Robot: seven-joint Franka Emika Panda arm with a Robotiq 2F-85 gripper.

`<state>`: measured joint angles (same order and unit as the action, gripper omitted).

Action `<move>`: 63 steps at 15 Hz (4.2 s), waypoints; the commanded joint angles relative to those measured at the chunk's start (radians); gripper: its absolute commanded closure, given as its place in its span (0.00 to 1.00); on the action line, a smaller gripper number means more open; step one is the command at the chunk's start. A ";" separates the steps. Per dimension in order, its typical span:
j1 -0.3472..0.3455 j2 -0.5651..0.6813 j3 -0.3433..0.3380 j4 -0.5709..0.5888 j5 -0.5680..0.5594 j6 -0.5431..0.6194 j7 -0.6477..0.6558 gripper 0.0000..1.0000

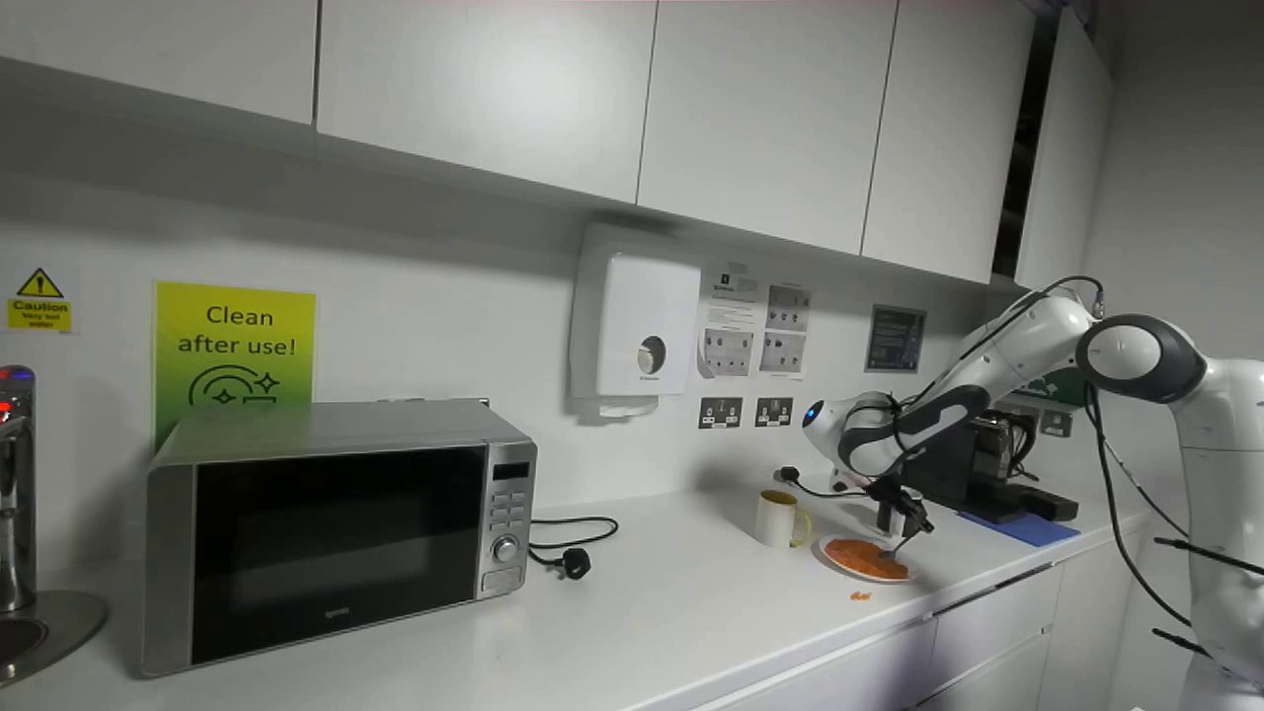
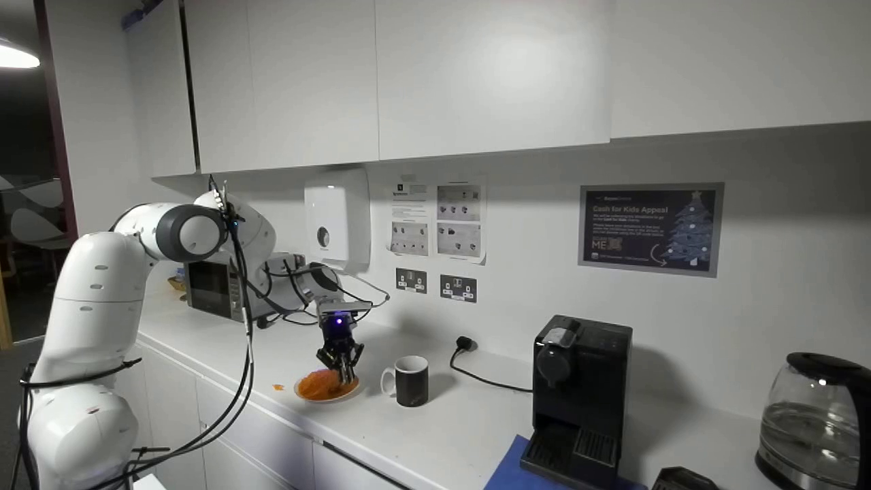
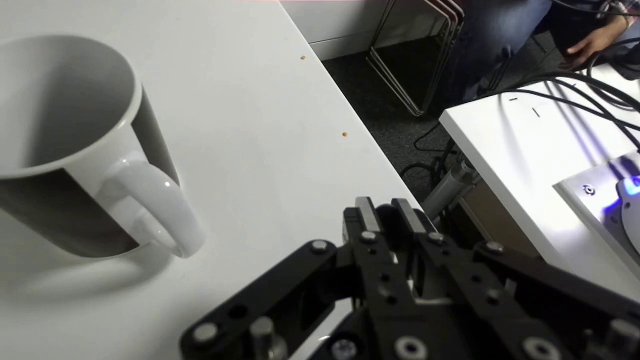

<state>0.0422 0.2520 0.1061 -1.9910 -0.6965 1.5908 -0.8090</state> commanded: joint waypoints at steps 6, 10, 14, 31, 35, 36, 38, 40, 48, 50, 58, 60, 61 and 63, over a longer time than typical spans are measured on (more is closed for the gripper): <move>-0.003 -0.010 -0.003 -0.014 -0.017 0.094 -0.014 0.62; -0.003 -0.013 -0.006 -0.017 -0.017 0.119 -0.016 0.40; -0.007 -0.024 -0.008 -0.019 -0.010 0.133 -0.020 0.12; -0.069 -0.240 -0.084 -0.095 0.190 0.224 -0.203 0.00; -0.081 -0.277 -0.114 -0.112 0.271 0.283 -0.330 0.00; -0.085 -0.287 -0.121 -0.121 0.293 0.301 -0.360 0.00; -0.089 -0.310 -0.137 -0.153 0.322 0.371 -0.400 0.00; -0.090 -0.327 -0.152 -0.183 0.336 0.437 -0.440 0.00; -0.083 -0.294 -0.162 -0.174 0.352 0.454 -0.459 0.00; -0.083 -0.289 -0.162 -0.174 0.352 0.454 -0.459 0.00; -0.083 -0.295 -0.162 -0.190 0.333 0.479 -0.449 0.00; -0.083 -0.296 -0.162 -0.193 0.329 0.482 -0.454 0.00; -0.084 -0.297 -0.162 -0.194 0.326 0.483 -0.459 0.00; -0.084 -0.296 -0.163 -0.191 0.325 0.482 -0.459 0.00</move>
<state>-0.0387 -0.0332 -0.0572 -2.1675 -0.3504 2.0474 -1.2652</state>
